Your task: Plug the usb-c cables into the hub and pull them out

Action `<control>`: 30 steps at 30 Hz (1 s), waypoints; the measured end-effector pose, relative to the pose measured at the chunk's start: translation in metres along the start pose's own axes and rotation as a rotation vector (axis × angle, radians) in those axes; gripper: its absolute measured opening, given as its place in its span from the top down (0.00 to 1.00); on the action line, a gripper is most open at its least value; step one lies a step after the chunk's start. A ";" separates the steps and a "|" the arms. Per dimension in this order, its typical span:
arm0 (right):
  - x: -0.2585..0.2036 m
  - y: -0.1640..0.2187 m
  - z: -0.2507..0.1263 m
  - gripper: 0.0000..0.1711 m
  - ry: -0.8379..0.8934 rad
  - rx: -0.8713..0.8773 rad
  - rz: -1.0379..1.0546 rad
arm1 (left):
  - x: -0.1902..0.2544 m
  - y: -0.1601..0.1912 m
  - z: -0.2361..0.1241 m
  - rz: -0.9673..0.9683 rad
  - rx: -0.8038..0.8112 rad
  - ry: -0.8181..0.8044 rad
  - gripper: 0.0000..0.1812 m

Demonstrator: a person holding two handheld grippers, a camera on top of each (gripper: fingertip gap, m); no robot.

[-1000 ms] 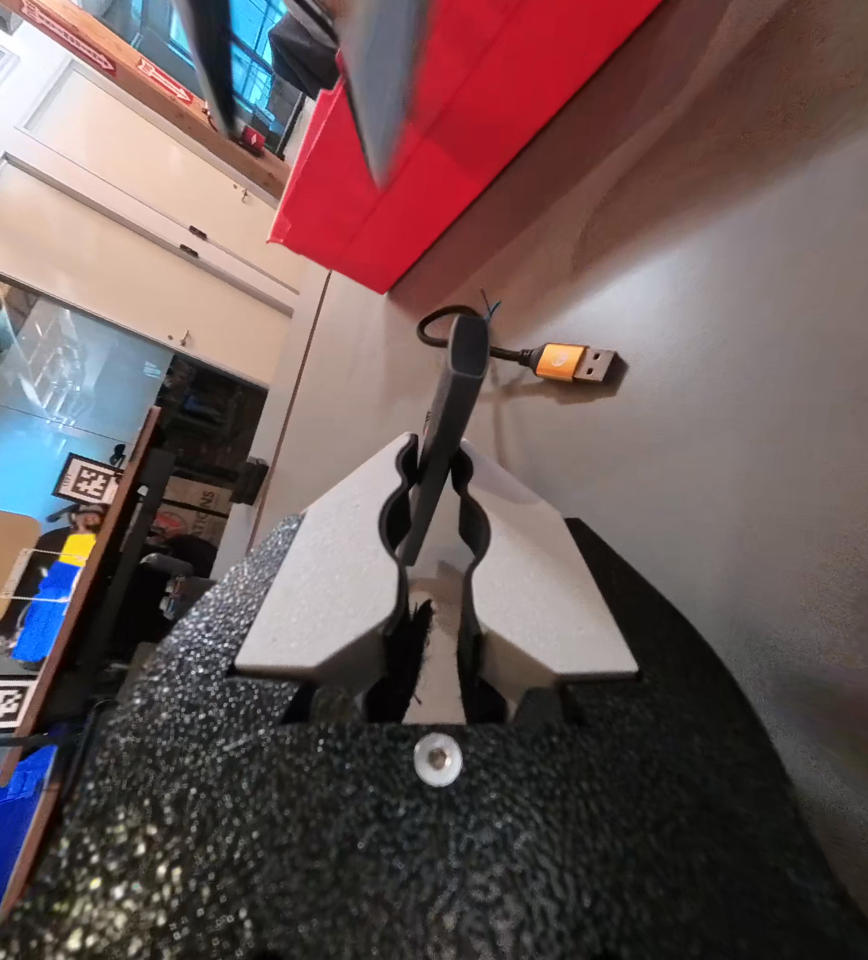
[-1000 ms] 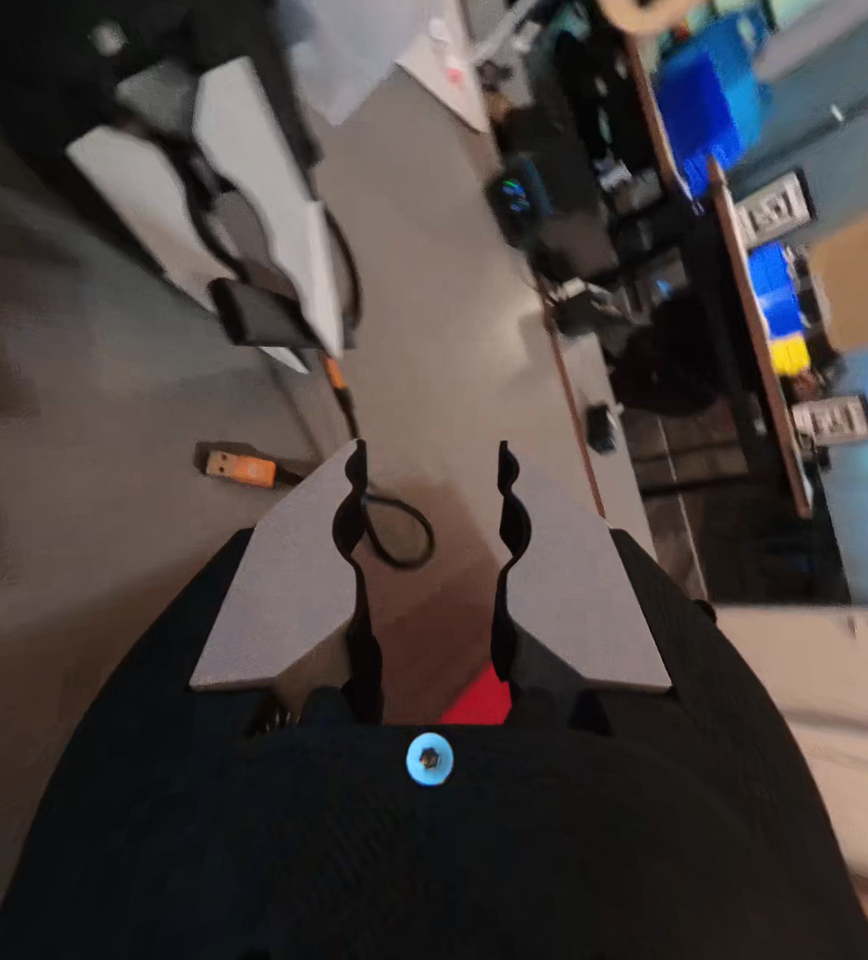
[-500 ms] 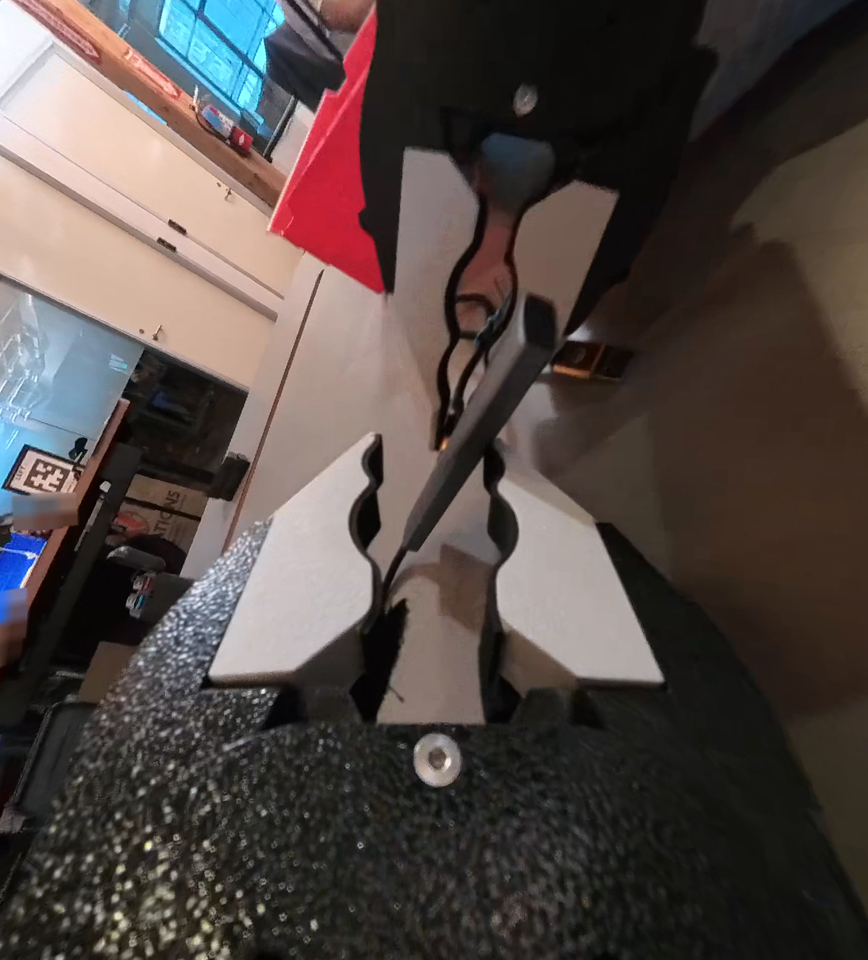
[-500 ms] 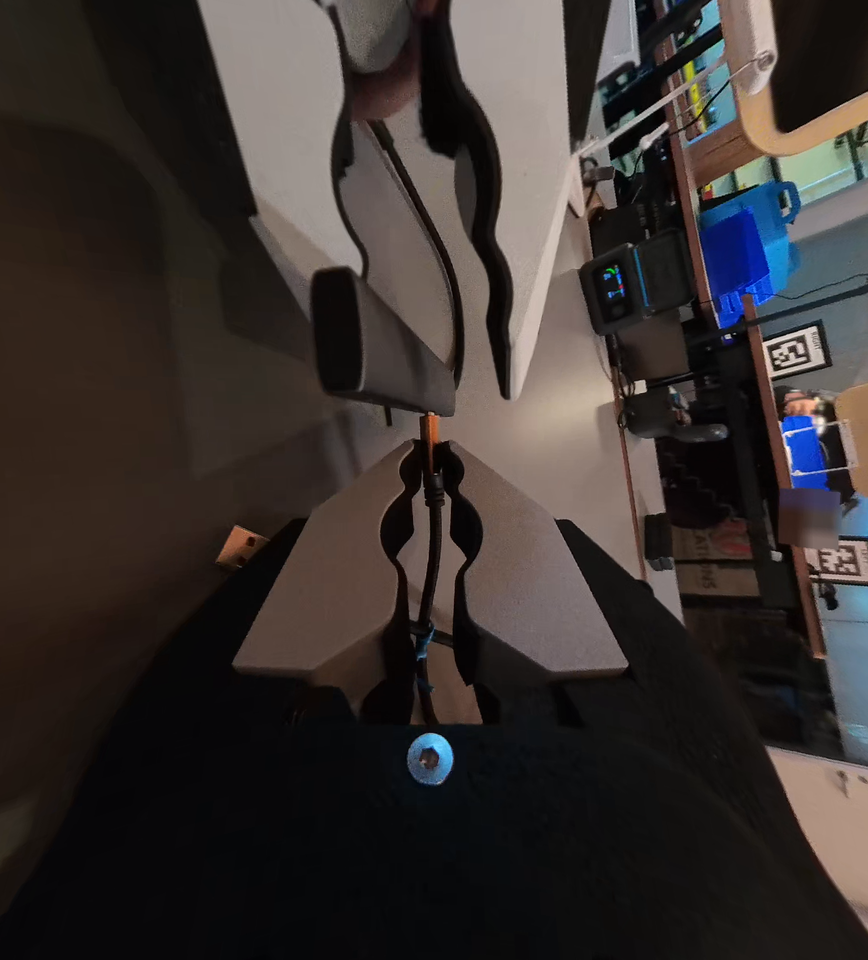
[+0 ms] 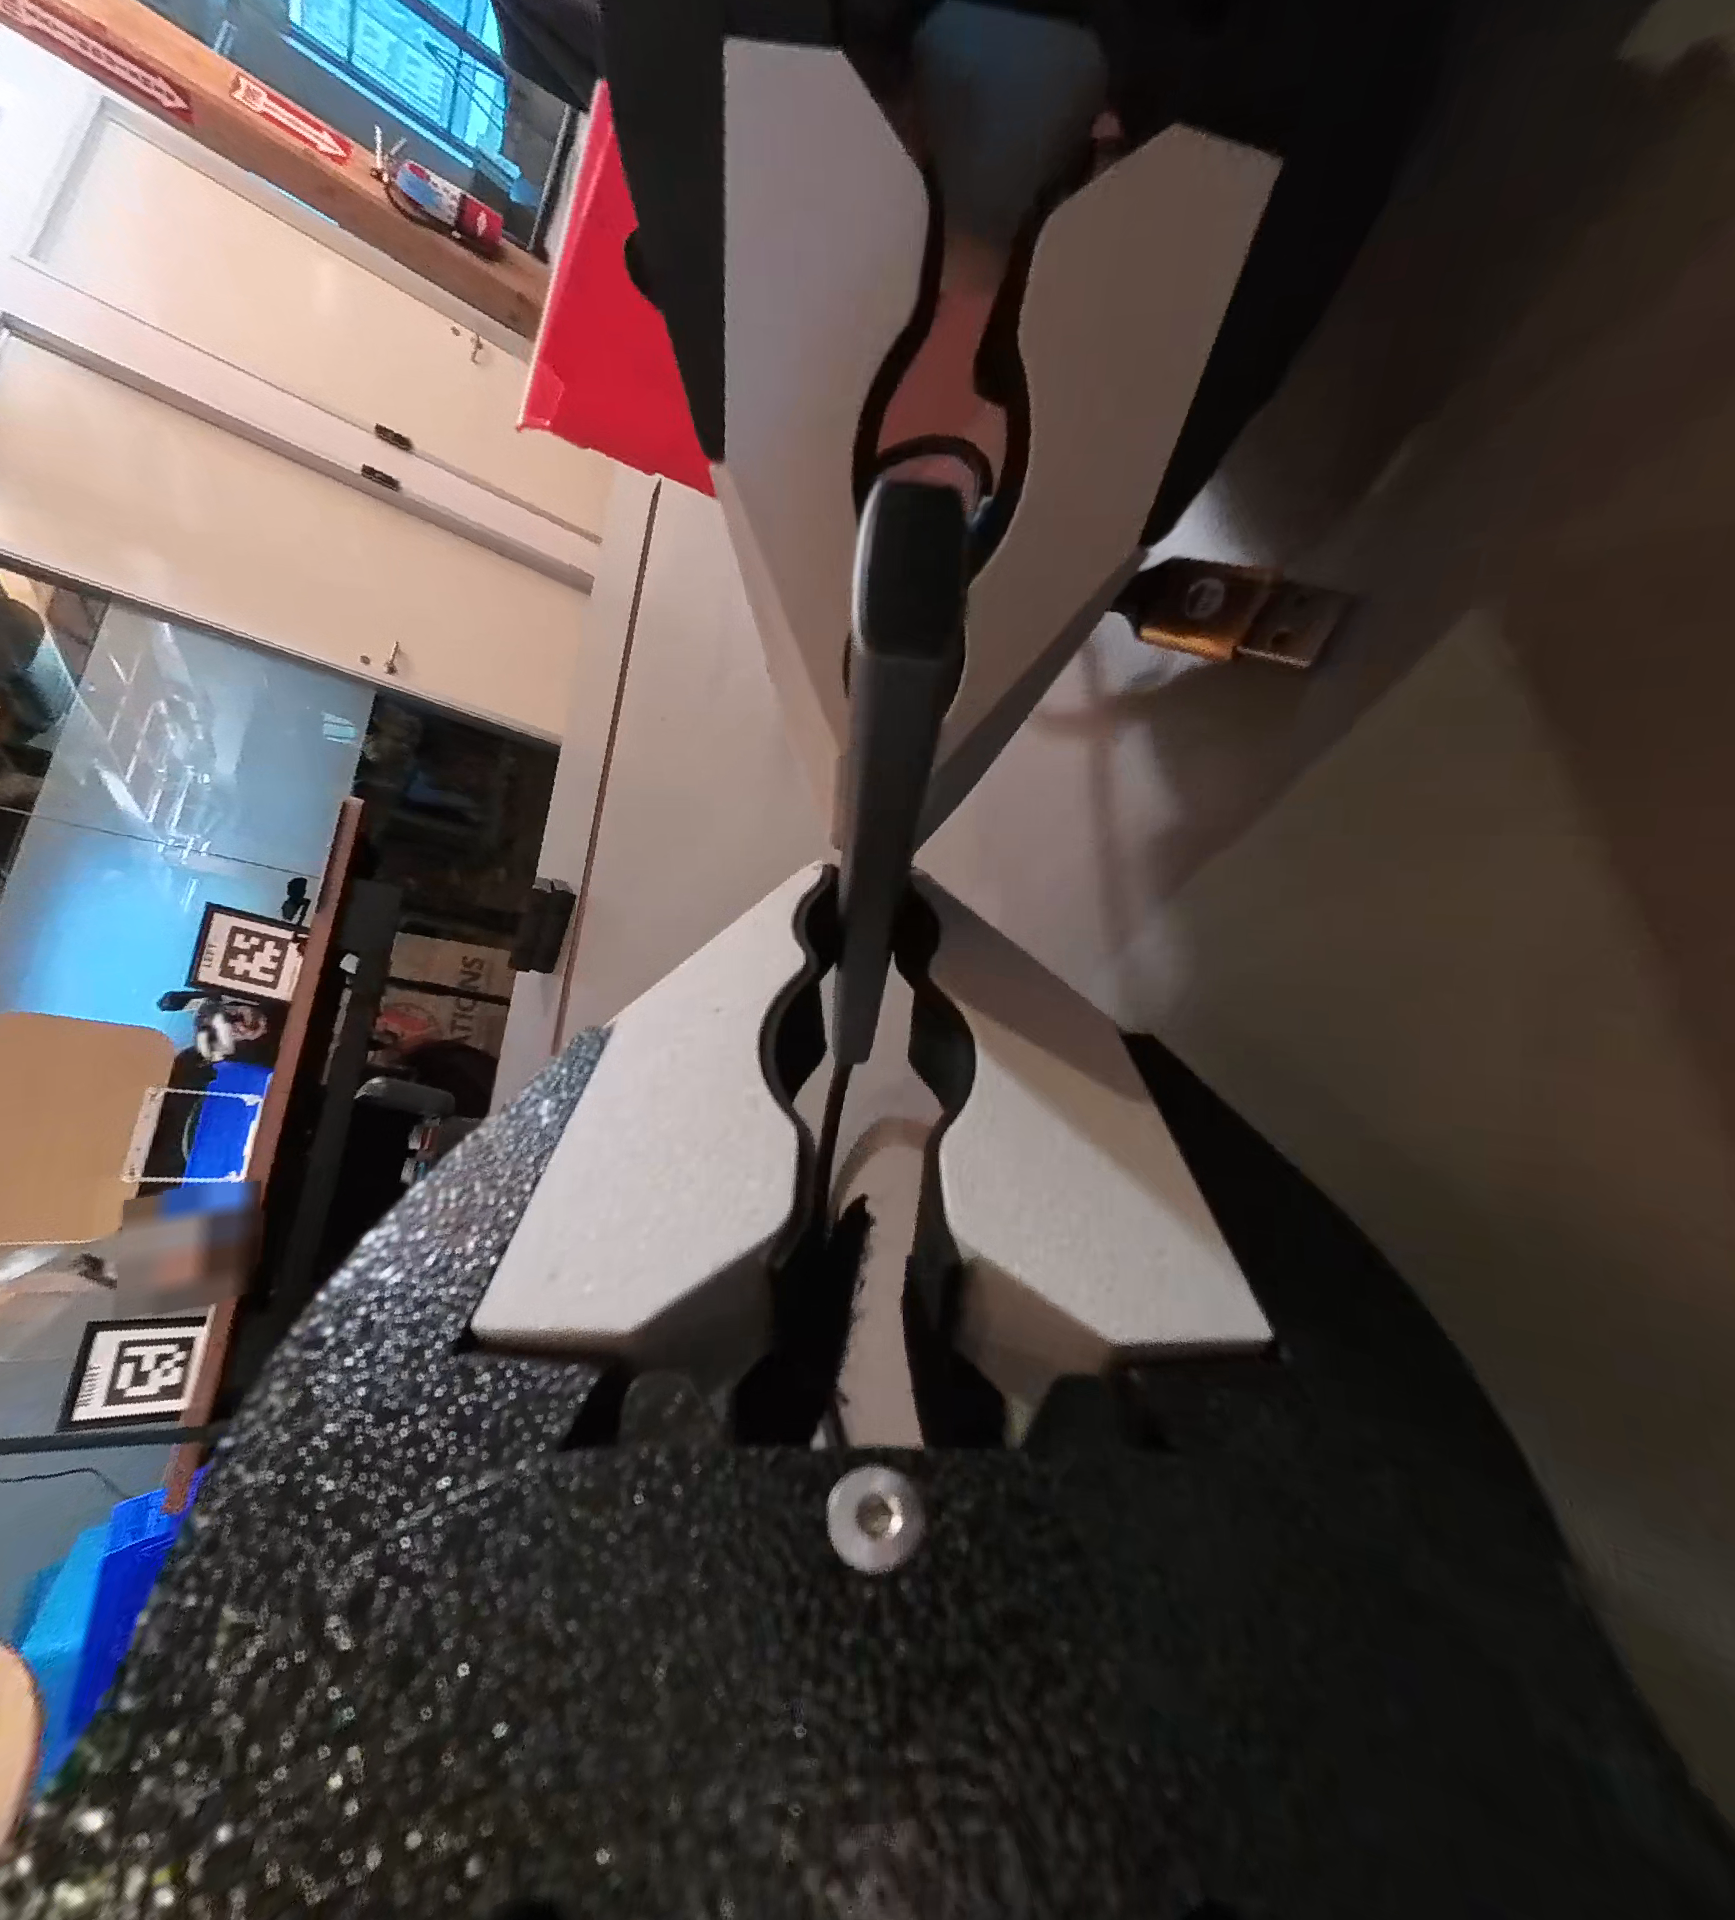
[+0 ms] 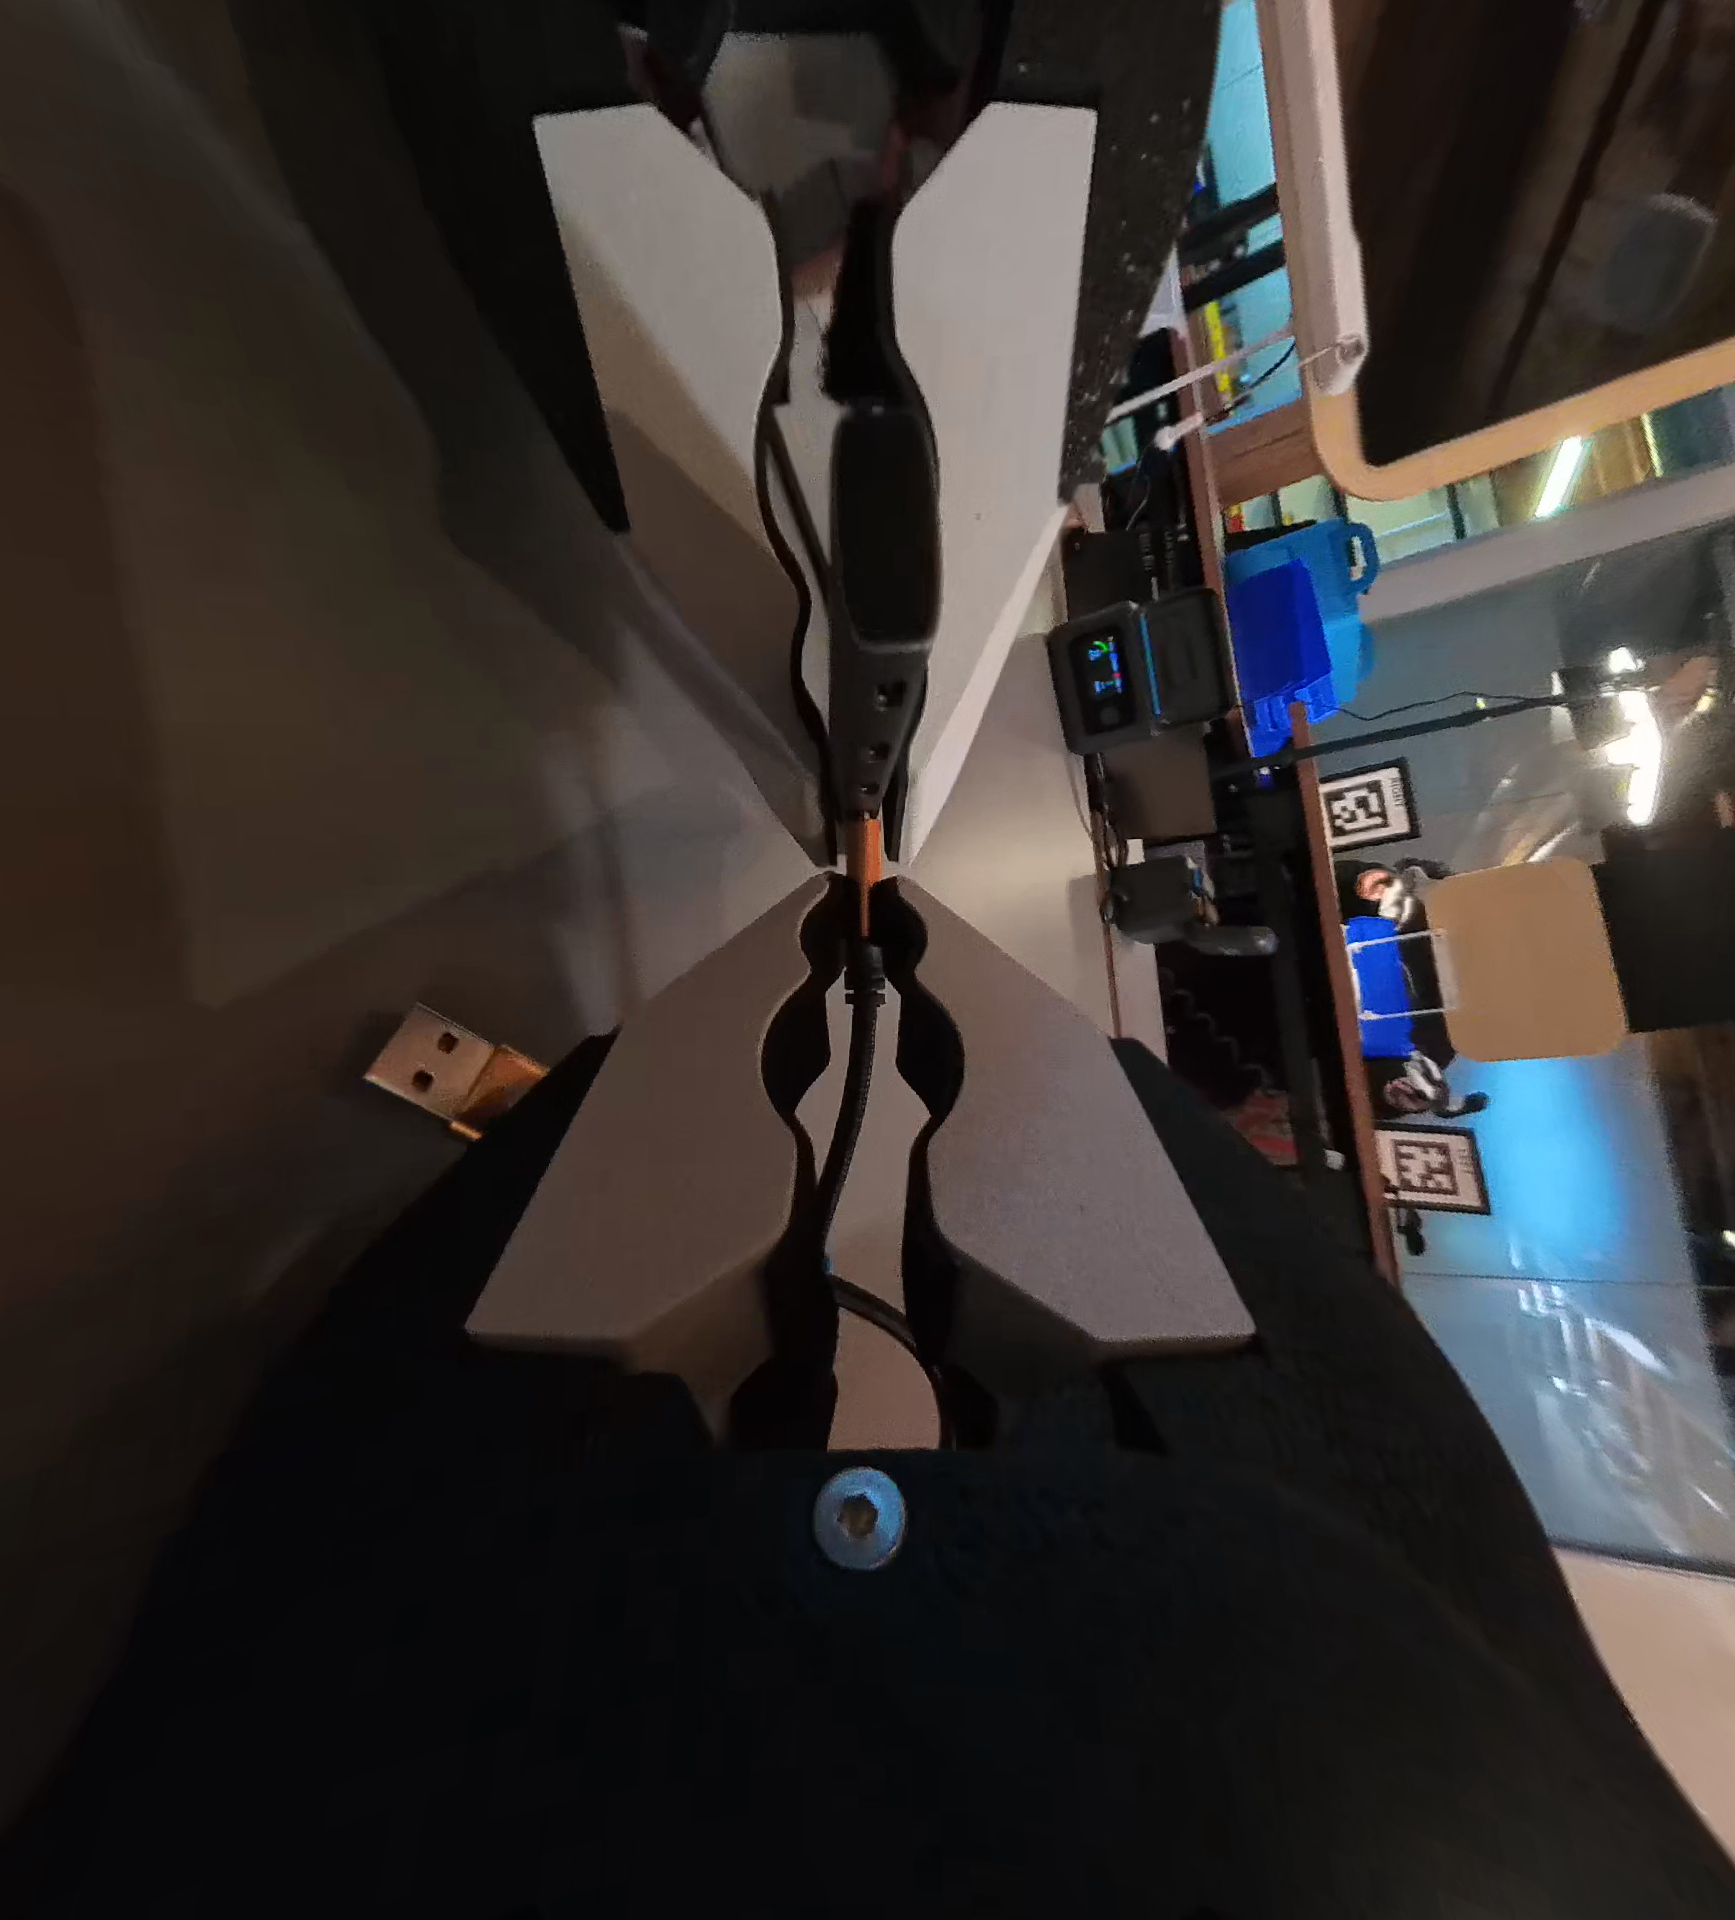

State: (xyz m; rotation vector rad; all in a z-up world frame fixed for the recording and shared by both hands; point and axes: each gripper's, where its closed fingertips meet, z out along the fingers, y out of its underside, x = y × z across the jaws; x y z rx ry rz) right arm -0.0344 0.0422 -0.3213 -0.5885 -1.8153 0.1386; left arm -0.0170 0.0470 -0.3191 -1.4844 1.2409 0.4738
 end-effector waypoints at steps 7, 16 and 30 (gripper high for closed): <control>-0.003 0.003 0.008 0.97 0.036 -0.060 -0.042 | 0.003 0.007 0.002 0.024 -0.050 -0.022 0.95; -0.008 0.004 0.015 0.97 0.069 -0.094 -0.045 | 0.008 0.013 0.001 0.001 -0.060 -0.005 0.95; -0.003 0.028 0.018 0.98 0.108 -0.211 -0.051 | 0.004 0.018 -0.002 0.017 -0.088 -0.022 0.96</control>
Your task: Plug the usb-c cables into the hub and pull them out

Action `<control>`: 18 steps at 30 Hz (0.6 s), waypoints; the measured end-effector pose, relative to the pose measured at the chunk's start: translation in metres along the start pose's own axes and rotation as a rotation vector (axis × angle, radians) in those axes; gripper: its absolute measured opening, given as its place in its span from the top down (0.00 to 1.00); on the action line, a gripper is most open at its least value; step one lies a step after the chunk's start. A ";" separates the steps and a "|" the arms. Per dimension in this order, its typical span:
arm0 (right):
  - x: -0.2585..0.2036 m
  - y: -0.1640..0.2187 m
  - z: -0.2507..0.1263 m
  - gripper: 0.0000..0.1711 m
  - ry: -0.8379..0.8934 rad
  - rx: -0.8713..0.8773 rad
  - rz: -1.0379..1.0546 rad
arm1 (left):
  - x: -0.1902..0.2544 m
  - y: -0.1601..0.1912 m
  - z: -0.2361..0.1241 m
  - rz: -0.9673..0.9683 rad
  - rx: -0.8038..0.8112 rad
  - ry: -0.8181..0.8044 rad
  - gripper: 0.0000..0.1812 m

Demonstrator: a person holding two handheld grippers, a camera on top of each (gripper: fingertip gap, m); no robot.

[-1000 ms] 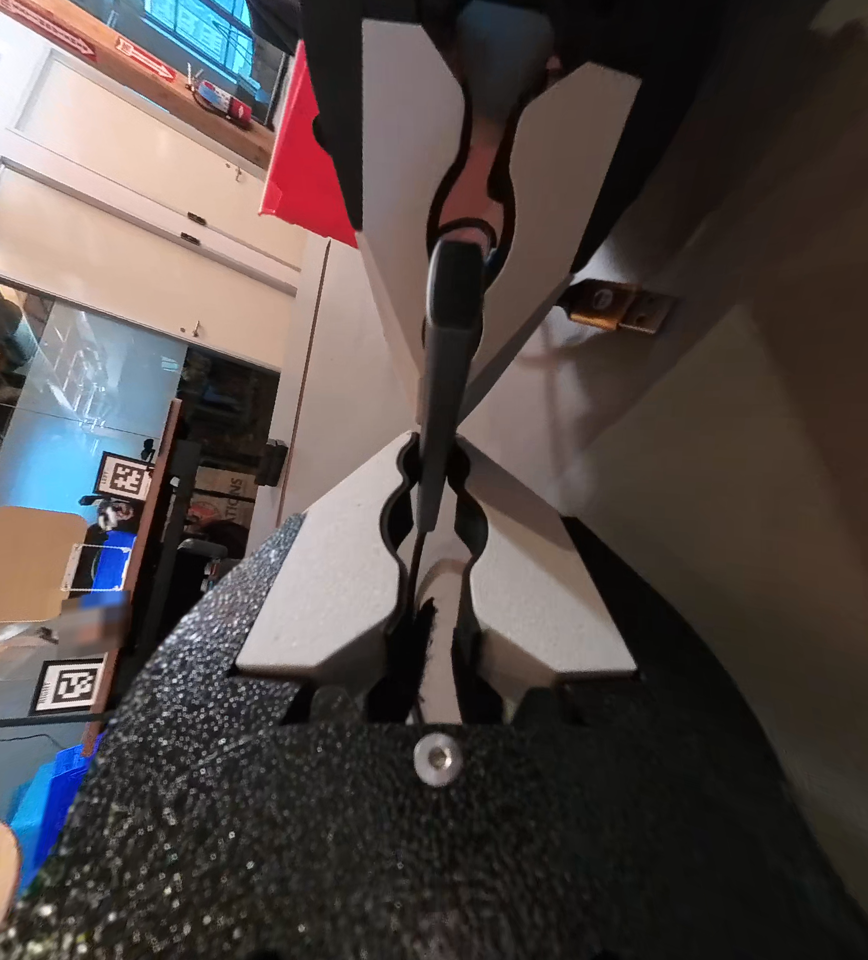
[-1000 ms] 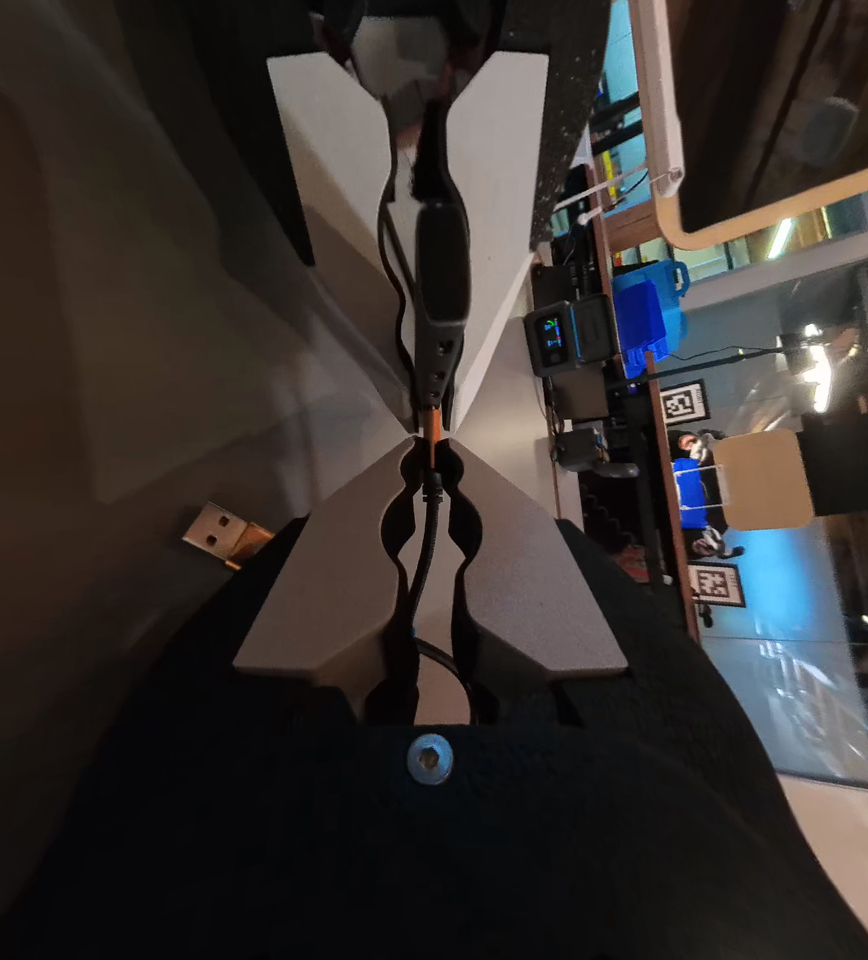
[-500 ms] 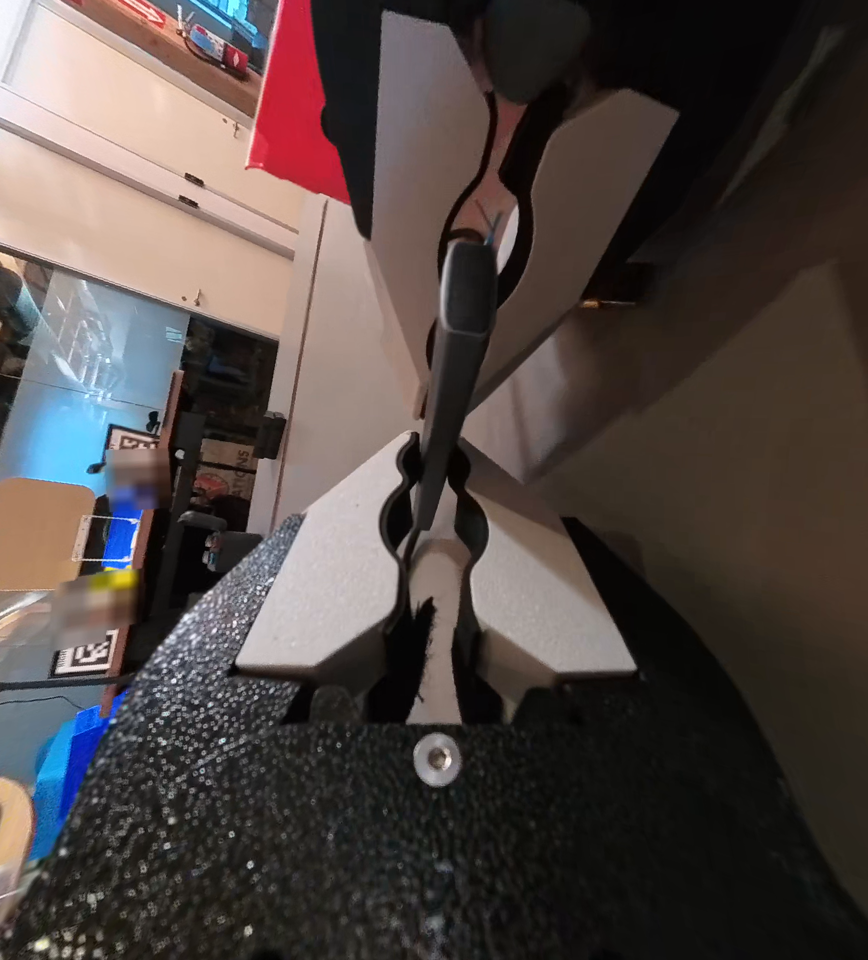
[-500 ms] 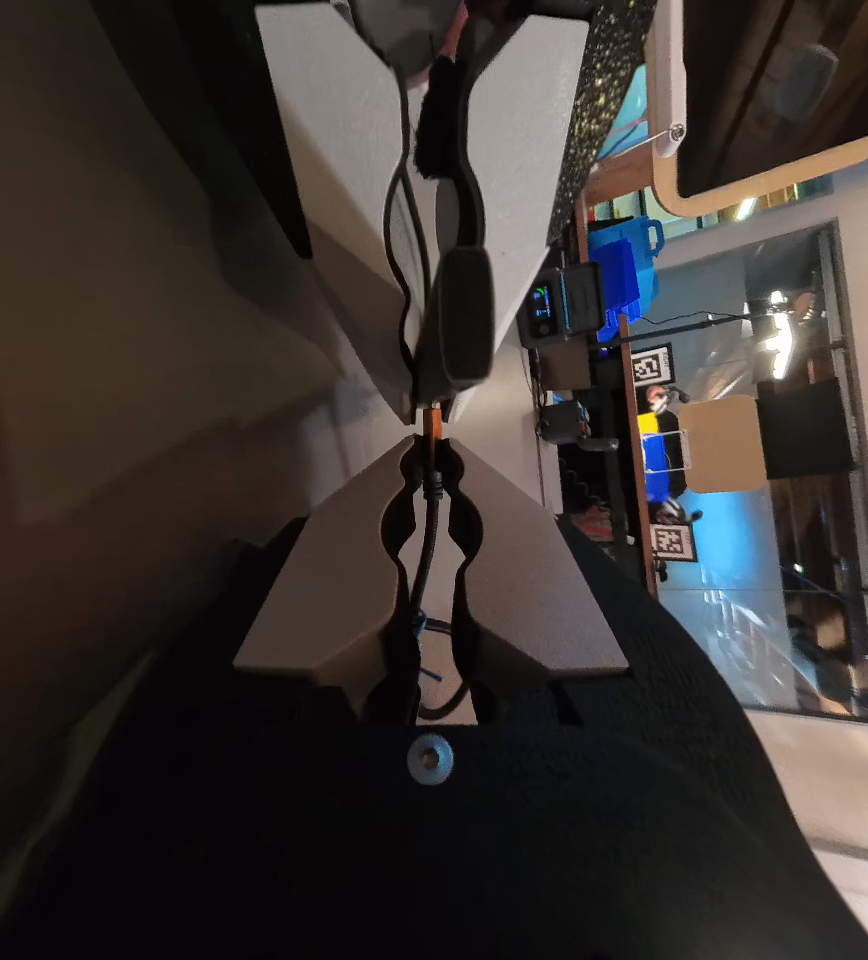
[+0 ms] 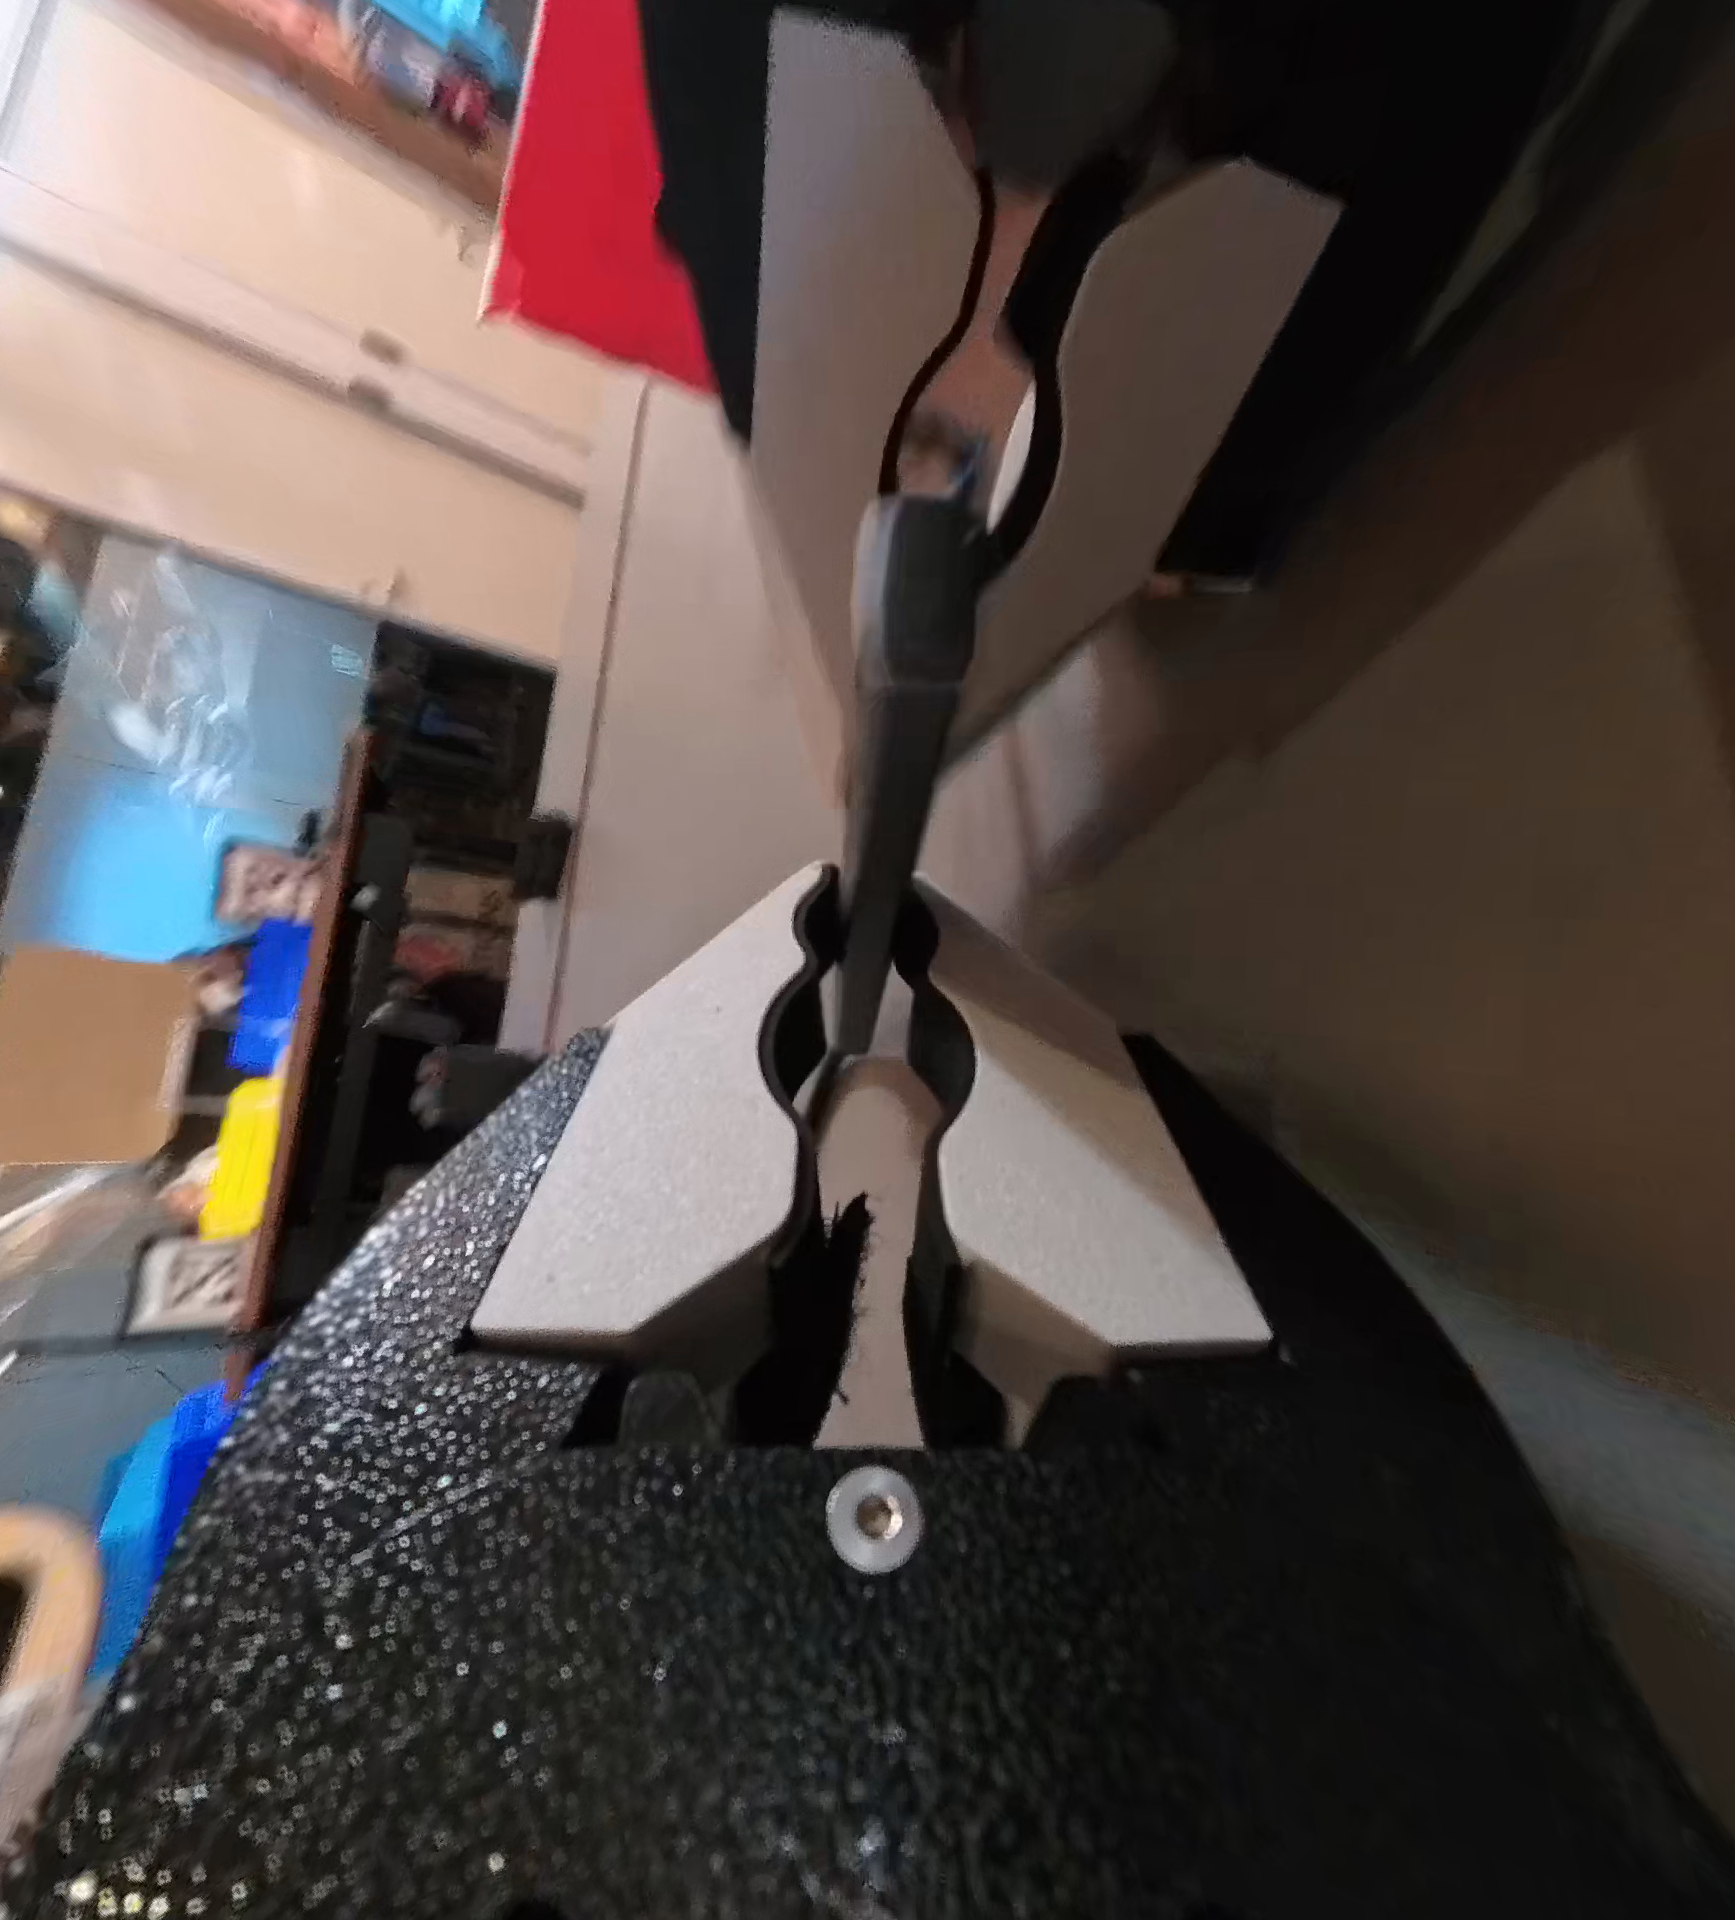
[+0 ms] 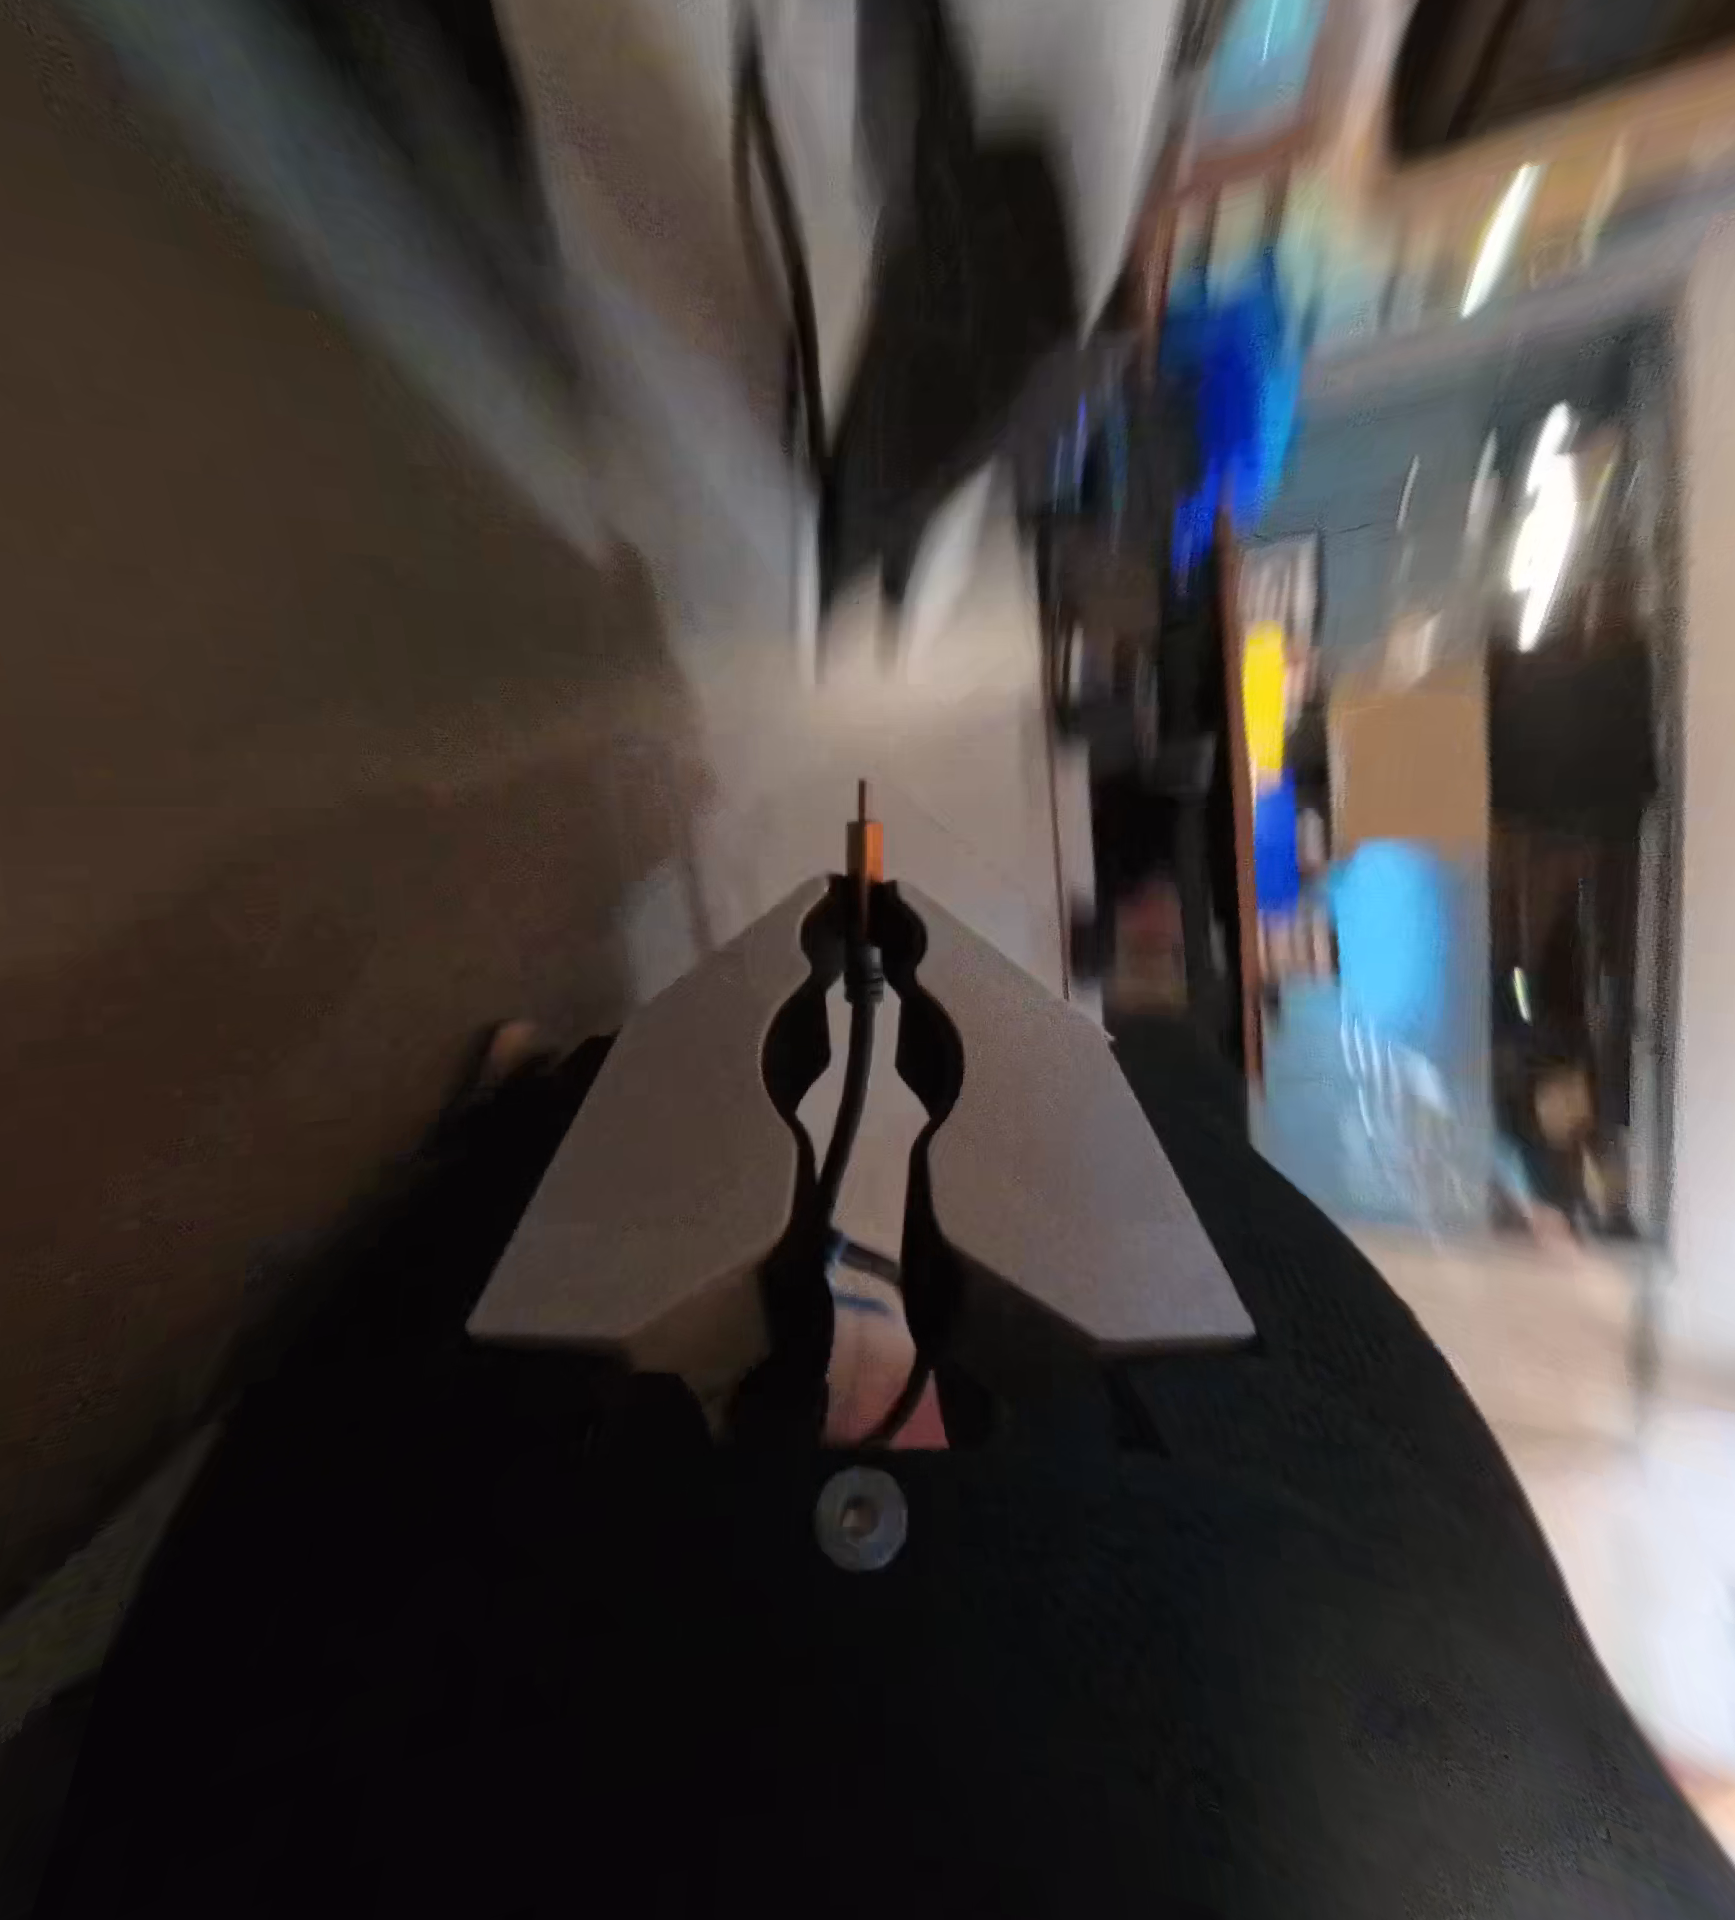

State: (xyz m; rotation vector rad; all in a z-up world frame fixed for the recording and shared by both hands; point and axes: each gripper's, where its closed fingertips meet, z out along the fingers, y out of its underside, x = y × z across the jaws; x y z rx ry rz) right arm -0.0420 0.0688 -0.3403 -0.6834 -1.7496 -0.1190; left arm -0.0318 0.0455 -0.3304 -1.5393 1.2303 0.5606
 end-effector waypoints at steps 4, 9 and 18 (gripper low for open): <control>0.026 0.056 -0.005 0.98 0.023 -0.091 0.330 | -0.035 0.027 -0.026 -0.339 0.054 -0.071 0.96; 0.020 0.040 0.005 0.98 0.034 -0.071 0.186 | -0.029 0.024 -0.018 -0.208 0.018 -0.082 0.96; 0.134 -0.001 -0.081 0.98 0.393 0.025 0.197 | -0.035 0.025 -0.017 -0.219 0.058 -0.081 0.96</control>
